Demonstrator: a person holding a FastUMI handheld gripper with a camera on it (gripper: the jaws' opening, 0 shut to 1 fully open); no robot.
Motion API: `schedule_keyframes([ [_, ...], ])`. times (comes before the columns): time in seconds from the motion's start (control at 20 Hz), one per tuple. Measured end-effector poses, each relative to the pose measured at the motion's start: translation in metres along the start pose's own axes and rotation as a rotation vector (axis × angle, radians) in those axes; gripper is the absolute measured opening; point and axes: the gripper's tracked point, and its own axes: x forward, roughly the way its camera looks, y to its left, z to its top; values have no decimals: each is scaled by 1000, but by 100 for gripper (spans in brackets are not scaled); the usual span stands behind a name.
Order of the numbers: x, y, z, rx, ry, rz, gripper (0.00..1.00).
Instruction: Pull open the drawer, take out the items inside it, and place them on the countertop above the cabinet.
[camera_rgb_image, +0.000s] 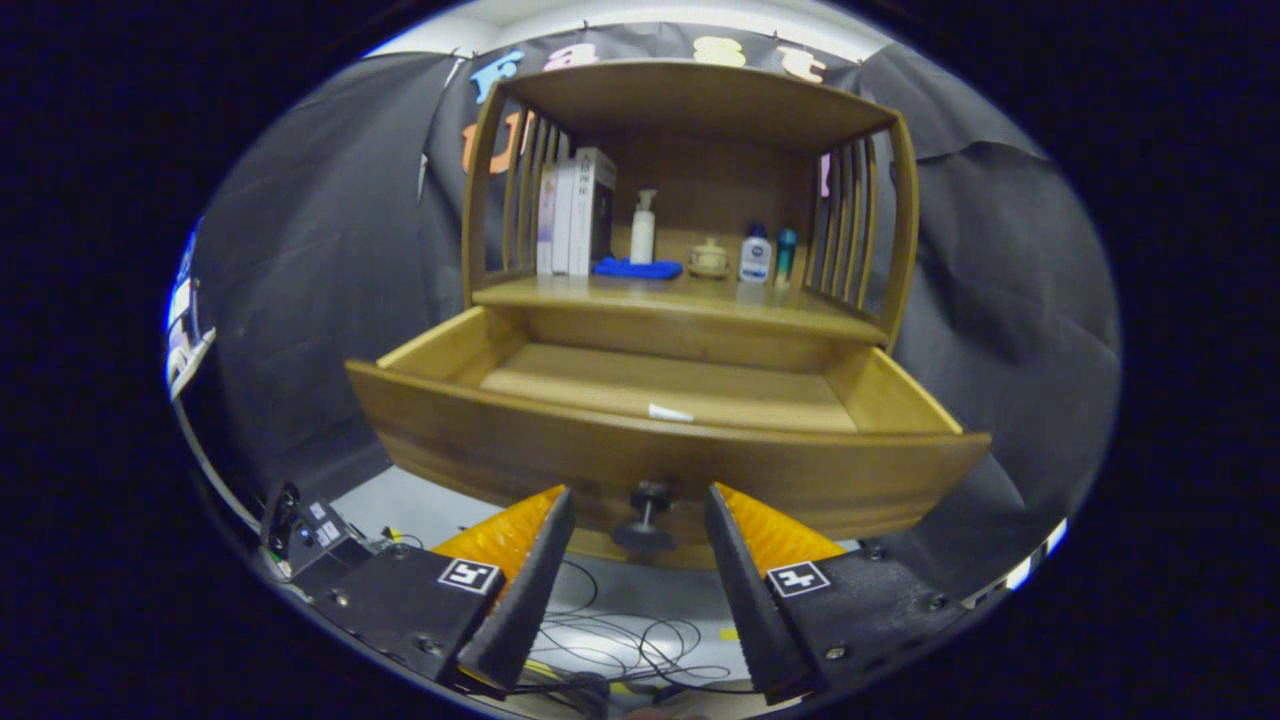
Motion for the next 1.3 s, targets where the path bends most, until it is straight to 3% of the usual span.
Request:
schedule_keyframes([
  [0.15, -2, 6, 38, 30, 11, 58, 99],
  [0.4, 39, 0, 77, 79, 130, 85, 99],
  [0.8, 125, -12, 39, 120, 465, 60, 98],
  [0.95, 138, -12, 17, 147, 608, 55, 97],
  [1.3, 154, -14, -9, 153, 760, 2, 97],
])
